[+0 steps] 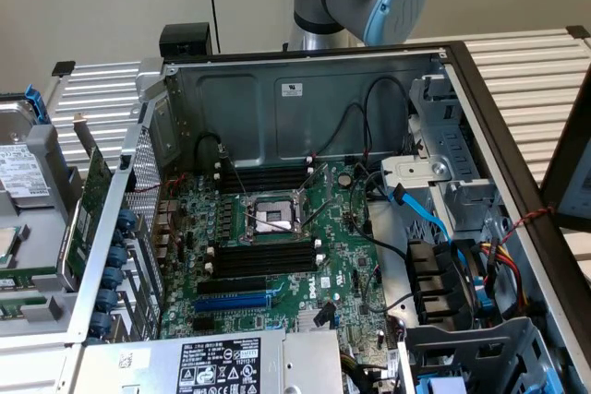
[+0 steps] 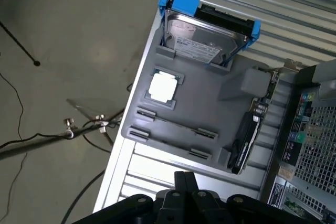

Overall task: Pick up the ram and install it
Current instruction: 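Pick up the ram and move it above insertion slot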

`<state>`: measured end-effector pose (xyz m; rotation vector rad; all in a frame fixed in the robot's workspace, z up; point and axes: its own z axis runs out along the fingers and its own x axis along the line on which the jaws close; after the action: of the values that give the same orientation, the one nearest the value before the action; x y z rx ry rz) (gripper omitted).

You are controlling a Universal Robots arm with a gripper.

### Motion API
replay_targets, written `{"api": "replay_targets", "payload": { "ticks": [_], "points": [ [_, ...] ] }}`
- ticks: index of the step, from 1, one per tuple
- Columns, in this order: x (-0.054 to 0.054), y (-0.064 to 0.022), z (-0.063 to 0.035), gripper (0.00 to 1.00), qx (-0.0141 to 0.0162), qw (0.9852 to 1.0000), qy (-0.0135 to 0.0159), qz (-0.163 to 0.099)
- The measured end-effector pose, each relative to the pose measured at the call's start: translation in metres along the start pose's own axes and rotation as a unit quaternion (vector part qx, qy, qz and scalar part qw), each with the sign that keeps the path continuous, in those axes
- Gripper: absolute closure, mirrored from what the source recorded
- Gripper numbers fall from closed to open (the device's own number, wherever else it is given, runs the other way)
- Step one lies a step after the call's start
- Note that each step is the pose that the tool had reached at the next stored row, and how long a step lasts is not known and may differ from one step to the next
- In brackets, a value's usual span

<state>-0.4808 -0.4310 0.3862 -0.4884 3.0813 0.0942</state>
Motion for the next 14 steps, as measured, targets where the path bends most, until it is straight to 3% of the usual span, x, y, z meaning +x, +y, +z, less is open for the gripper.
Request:
{"api": "replay_targets", "payload": {
  "ticks": [3,7,11,14],
  "points": [
    [0.0000,0.0000,0.0003,0.90,-0.0008,0.9996,0.0015,-0.027],
    [0.0000,-0.0001,0.0007,0.90,-0.0019,0.9980,0.0036,-0.064],
    [0.0000,-0.0001,0.0010,0.90,-0.0029,0.9950,0.0056,-0.100],
    [0.0000,-0.0001,0.0012,0.90,-0.0038,0.9919,0.0072,-0.127]
  ]
}}
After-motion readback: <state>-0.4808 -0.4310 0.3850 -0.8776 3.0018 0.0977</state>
